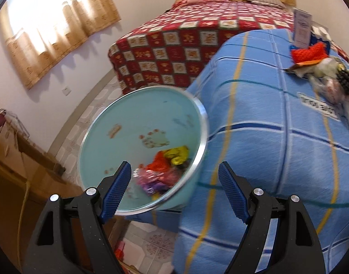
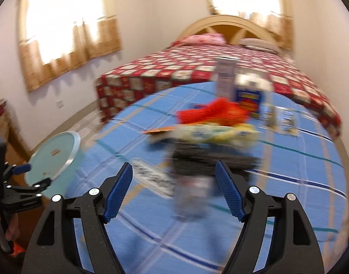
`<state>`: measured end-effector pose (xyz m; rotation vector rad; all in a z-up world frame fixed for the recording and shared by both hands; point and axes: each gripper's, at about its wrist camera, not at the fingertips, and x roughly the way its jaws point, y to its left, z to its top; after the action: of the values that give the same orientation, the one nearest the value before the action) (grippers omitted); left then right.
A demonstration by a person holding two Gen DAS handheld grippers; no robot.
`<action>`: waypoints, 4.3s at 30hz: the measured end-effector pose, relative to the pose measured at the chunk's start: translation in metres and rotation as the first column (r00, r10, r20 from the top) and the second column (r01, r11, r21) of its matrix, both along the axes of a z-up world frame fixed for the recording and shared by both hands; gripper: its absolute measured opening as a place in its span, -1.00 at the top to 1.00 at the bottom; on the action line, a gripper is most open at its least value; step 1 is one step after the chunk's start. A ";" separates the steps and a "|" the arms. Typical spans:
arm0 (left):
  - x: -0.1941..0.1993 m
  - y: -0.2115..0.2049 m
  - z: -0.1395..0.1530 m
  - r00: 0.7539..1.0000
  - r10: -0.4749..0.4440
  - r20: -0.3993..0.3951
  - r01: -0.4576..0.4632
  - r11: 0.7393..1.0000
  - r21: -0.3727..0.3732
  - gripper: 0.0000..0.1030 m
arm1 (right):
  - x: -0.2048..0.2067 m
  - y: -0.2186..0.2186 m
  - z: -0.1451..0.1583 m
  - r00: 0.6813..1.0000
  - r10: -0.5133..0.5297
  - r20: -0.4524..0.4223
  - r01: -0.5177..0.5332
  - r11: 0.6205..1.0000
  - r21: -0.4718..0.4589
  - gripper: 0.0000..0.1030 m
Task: Collect trash
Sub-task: 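Grasp the black rope with the right tool while the left tool returns to the table, then grasp the clear plastic bag with the left tool while the right tool holds the black rope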
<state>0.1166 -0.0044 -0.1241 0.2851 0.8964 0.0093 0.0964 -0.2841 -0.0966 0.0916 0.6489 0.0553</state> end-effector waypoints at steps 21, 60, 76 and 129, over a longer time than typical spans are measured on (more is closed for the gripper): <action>0.022 -0.044 0.000 1.000 0.004 0.015 -0.004 0.999 -0.032 -0.70 | 0.039 -0.085 -0.028 0.979 -0.169 -0.111 0.171 0.985 0.006 -0.45; -0.004 -0.141 0.013 0.987 -0.160 0.009 0.160 0.984 -0.075 -0.71 | -0.049 -0.146 -0.041 0.956 -0.264 -0.125 0.279 0.952 0.123 0.71; -0.010 -0.216 0.027 0.975 -0.218 0.034 0.220 0.970 -0.103 -0.73 | -0.100 -0.185 -0.041 0.925 -0.378 -0.045 0.381 0.919 0.102 -0.32; 0.010 -0.175 0.005 0.972 -0.230 -0.058 0.217 0.961 -0.174 0.66 | -0.105 -0.166 -0.054 0.931 -0.364 -0.025 0.365 0.926 0.094 -0.56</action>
<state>0.1264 -0.1790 -0.1193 0.2303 0.9320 -0.2867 -0.0086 -0.4503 -0.1510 0.3057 0.6274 -0.2743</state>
